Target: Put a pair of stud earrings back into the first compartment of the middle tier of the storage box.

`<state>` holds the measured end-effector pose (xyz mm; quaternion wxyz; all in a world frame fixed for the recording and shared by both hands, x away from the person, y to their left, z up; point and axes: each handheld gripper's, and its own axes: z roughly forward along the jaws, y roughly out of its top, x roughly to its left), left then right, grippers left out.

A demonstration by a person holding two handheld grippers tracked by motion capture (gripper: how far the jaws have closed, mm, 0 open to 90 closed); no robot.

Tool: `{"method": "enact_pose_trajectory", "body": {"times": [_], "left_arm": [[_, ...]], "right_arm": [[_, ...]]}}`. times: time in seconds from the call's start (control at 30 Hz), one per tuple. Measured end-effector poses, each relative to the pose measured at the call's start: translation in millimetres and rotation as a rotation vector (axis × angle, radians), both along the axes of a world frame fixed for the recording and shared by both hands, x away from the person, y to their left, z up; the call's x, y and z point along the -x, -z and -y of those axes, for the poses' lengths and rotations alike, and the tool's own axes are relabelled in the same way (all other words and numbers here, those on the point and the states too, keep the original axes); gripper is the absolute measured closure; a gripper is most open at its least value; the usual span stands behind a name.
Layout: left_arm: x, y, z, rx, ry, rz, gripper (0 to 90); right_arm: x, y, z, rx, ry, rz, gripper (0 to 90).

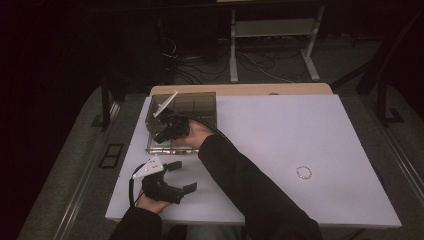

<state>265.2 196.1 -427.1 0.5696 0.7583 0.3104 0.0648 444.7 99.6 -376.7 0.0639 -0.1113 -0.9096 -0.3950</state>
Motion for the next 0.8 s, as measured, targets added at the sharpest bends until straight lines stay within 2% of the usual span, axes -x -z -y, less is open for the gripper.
{"method": "enact_pose_trajectory", "body": {"times": [0.23, 0.27, 0.3, 0.43, 0.57, 0.7, 0.8], "left_arm": [[0.4, -0.8, -0.3, 0.004, 0.001, 0.006, 0.0], [0.3, -0.7, -0.4, 0.004, 0.0, 0.006, 0.0], [0.3, -0.7, -0.4, 0.004, 0.0, 0.005, 0.0], [0.6, -0.9, -0.4, 0.005, 0.0, 0.007, 0.0], [0.8, -1.1, -0.1, 0.008, 0.0, 0.007, 0.0], [0.8, -1.0, 0.2, 0.004, 0.001, 0.006, 0.0], [1.2, -1.3, 0.5, 0.002, 0.001, 0.011, 0.0]], "right_arm": [[-1.4, 6.3, -4.5, 0.009, 0.007, 0.001, 84.5], [-2.0, 6.9, -4.5, 0.01, 0.007, 0.008, 82.3], [-1.9, 6.9, -4.4, 0.011, 0.014, 0.014, 75.3], [0.7, 2.8, -3.5, 0.005, 0.032, 0.04, 69.7], [6.2, -6.1, -0.1, 0.01, 0.028, 0.055, 62.1], [10.1, -17.5, 7.7, 0.014, 0.032, 0.086, 50.6], [13.5, -25.9, 15.3, 0.011, 0.046, 0.078, 40.5]]}}
